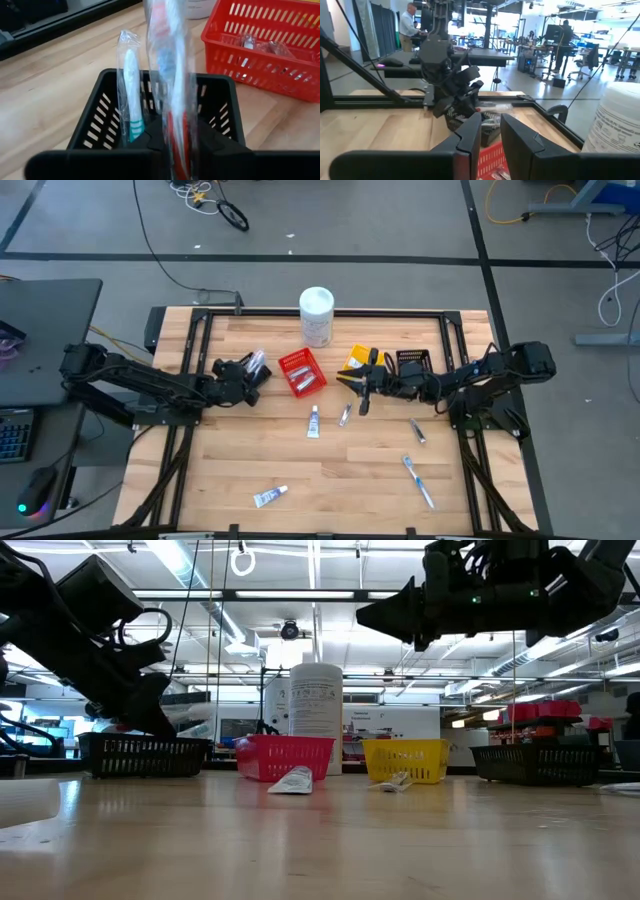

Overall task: Pick & Place Travel size toiletries
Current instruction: Put the red toothbrush into the left black basket, then put the left silver nail clipper into the red basket

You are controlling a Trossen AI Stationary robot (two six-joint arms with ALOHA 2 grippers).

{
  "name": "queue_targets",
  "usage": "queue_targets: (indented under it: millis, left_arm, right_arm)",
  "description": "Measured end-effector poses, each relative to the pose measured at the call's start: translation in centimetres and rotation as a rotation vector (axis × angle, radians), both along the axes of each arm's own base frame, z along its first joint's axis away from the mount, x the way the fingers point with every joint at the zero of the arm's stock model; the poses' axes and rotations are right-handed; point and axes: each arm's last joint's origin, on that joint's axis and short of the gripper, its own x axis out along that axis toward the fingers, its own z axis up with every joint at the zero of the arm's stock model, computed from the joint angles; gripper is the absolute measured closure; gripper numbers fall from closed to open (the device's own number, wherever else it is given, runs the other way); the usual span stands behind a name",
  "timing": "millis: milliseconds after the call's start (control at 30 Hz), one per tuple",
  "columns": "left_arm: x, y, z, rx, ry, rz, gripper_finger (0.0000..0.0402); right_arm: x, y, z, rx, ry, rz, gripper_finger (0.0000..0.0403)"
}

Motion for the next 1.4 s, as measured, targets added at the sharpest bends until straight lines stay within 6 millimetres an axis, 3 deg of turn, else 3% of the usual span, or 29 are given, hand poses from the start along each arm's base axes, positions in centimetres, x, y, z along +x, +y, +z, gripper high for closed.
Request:
queue_targets:
  millis: [300, 633, 833, 1067, 1233, 1400]
  left_arm:
    - [0.2, 0.0, 0.3, -0.003, -0.018, 0.002, 0.0267]
    - [2.1, 0.0, 3.8, 0.172, 0.016, -0.027, 0.0219]
    - [4.1, -0.2, 7.9, 0.159, -0.093, -0.093, 0.0219]
    - [5.9, -1.0, 11.6, 0.113, -0.314, -0.348, 0.0232]
    - [6.2, -1.3, 12.2, 0.124, -0.359, -0.476, 0.0238]
    - [6.5, -1.4, 11.8, 0.117, -0.343, -0.493, 0.0244]
  right_arm:
    - [0.0, -0.2, 0.0, 0.0, 0.0, -0.007, 0.0322]
    - [0.0, 0.0, 0.0, 0.037, -0.006, 0.056, 0.0322]
    - [0.0, 0.1, -0.1, 0.088, 0.003, 0.085, 0.0322]
    - [0.0, 0.1, -1.5, 0.194, 0.129, 0.074, 0.0322]
    - [-0.2, 0.3, -2.5, 0.241, 0.229, 0.066, 0.0322]
    - [-0.5, 1.5, -3.4, 0.239, 0.329, 0.098, 0.0322]
